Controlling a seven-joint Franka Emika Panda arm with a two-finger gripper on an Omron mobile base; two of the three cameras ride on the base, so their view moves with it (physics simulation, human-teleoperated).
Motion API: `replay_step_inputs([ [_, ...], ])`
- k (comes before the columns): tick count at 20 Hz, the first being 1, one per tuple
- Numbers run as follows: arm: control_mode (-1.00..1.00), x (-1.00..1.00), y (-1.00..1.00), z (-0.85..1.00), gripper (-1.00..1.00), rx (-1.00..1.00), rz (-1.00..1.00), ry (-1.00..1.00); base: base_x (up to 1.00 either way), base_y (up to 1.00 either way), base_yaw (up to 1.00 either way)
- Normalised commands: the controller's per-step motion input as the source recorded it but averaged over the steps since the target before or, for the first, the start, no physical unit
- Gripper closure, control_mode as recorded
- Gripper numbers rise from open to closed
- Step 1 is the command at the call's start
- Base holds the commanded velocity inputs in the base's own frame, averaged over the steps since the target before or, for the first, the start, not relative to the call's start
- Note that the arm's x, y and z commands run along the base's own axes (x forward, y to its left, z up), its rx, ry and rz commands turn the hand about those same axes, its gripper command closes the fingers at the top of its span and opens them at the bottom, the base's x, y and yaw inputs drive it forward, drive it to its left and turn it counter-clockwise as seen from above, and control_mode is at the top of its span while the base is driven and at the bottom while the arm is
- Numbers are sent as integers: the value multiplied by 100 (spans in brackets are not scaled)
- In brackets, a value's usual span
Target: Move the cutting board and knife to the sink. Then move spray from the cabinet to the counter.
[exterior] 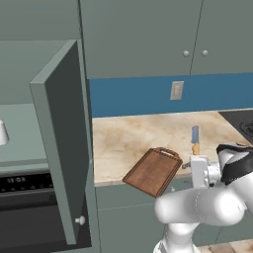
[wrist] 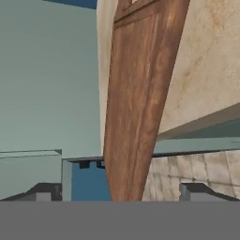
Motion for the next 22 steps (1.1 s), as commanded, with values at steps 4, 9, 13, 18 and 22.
replay_step_inputs([
  [4, -100, 4, 0, -22, -100, 2, 0, 2, 0, 0, 0],
  [9, -100, 0, 0, -21, -100, 2, 0, 2, 0, 0, 0],
  [13, -100, 1, 0, -10, -100, 1, 0, 3, 0, 0, 0],
  [18, -100, 0, 8, -1, -100, 0, 0, 0, 0, 0, 0],
  [22, -100, 0, 17, 0, -100, 0, 1, 0, 0, 0, 0],
])
